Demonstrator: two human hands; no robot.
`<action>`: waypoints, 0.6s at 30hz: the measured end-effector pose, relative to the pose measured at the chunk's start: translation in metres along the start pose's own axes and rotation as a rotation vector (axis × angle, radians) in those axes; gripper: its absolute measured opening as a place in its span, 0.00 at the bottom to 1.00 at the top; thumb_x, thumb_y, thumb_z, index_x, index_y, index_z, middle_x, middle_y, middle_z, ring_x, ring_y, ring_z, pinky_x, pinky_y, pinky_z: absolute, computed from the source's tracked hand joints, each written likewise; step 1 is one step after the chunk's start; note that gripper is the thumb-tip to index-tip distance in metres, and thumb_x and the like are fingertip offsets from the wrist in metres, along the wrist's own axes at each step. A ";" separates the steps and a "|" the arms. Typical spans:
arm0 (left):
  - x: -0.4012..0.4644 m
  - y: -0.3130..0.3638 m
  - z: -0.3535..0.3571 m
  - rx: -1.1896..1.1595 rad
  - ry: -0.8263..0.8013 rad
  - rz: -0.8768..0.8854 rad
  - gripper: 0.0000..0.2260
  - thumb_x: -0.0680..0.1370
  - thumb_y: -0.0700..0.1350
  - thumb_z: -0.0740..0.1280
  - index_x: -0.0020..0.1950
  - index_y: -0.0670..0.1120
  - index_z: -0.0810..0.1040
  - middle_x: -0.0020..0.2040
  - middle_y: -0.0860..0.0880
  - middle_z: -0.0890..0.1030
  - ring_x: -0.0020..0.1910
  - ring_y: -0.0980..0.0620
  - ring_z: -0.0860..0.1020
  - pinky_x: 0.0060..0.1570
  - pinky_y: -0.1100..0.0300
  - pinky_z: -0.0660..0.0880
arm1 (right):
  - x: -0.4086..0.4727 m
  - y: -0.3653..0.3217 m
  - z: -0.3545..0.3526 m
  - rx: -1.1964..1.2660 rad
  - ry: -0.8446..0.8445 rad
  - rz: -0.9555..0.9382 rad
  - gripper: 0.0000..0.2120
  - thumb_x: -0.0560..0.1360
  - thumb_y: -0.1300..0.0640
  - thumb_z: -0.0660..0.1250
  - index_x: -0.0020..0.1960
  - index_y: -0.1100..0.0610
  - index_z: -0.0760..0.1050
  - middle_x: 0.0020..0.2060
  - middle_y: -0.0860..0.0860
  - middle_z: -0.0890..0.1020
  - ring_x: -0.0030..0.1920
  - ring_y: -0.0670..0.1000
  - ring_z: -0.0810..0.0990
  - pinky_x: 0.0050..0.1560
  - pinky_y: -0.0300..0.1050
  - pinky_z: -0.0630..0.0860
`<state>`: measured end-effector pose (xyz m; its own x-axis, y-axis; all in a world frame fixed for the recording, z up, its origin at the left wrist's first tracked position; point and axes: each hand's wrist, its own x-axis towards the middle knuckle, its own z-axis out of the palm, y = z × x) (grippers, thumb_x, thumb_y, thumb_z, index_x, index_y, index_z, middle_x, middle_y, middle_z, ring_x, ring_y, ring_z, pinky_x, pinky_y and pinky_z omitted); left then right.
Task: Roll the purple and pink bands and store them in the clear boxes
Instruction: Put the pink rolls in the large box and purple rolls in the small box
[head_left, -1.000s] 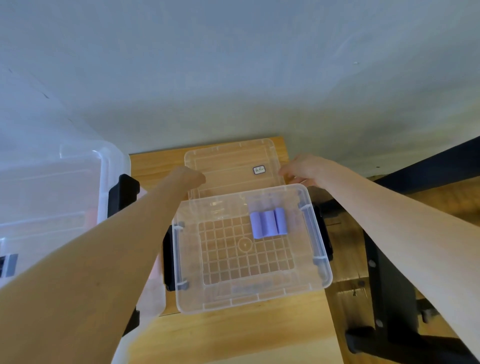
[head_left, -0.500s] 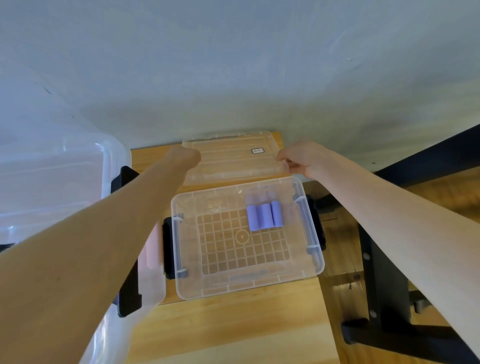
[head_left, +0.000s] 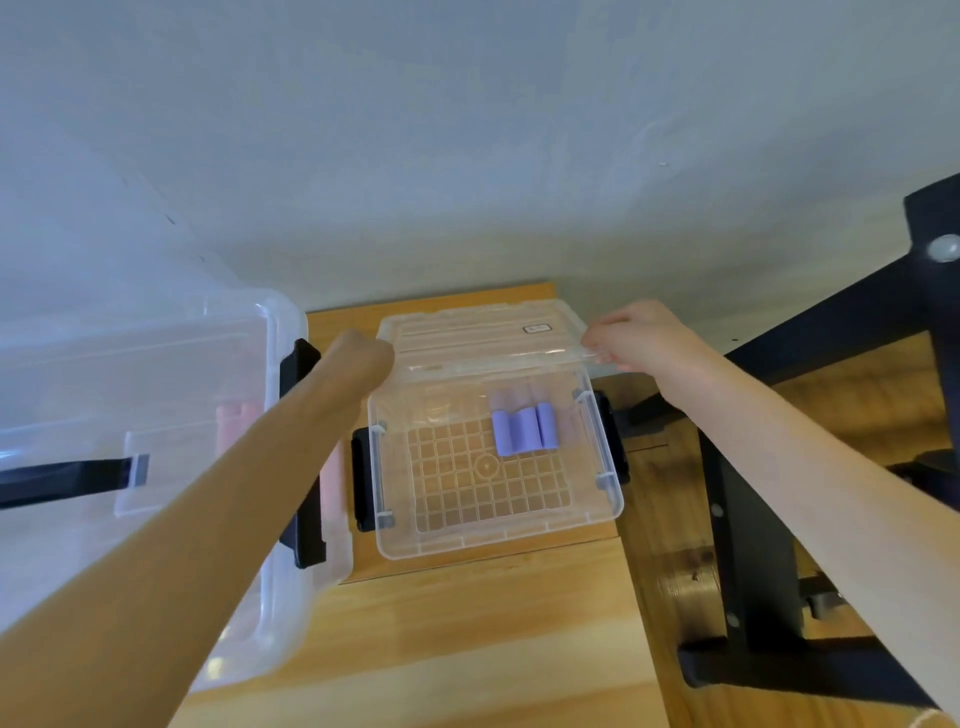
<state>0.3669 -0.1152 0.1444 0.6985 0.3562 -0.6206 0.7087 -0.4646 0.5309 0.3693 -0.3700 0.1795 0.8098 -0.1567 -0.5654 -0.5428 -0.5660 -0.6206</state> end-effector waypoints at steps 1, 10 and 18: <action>-0.005 -0.005 0.001 -0.006 0.007 -0.009 0.16 0.82 0.37 0.58 0.70 0.35 0.69 0.40 0.46 0.70 0.36 0.52 0.68 0.32 0.61 0.63 | -0.008 0.003 0.000 -0.002 -0.002 -0.009 0.17 0.78 0.62 0.66 0.65 0.69 0.75 0.63 0.66 0.77 0.59 0.60 0.79 0.62 0.50 0.74; -0.038 -0.051 0.013 -0.084 -0.020 0.077 0.24 0.81 0.41 0.59 0.77 0.42 0.60 0.73 0.42 0.66 0.55 0.47 0.76 0.37 0.61 0.69 | -0.061 0.026 0.010 -0.046 0.019 -0.147 0.13 0.80 0.62 0.63 0.63 0.57 0.79 0.58 0.59 0.82 0.55 0.58 0.80 0.56 0.51 0.76; -0.085 -0.069 0.024 -0.162 0.022 0.130 0.19 0.82 0.40 0.57 0.73 0.43 0.60 0.66 0.43 0.71 0.47 0.52 0.75 0.38 0.58 0.73 | -0.078 0.060 0.031 -0.033 0.056 -0.209 0.16 0.78 0.65 0.65 0.64 0.55 0.78 0.51 0.50 0.82 0.52 0.50 0.80 0.53 0.45 0.78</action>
<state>0.2556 -0.1331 0.1465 0.7857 0.3206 -0.5291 0.6181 -0.3719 0.6925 0.2672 -0.3665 0.1695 0.9158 -0.0775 -0.3941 -0.3546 -0.6167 -0.7028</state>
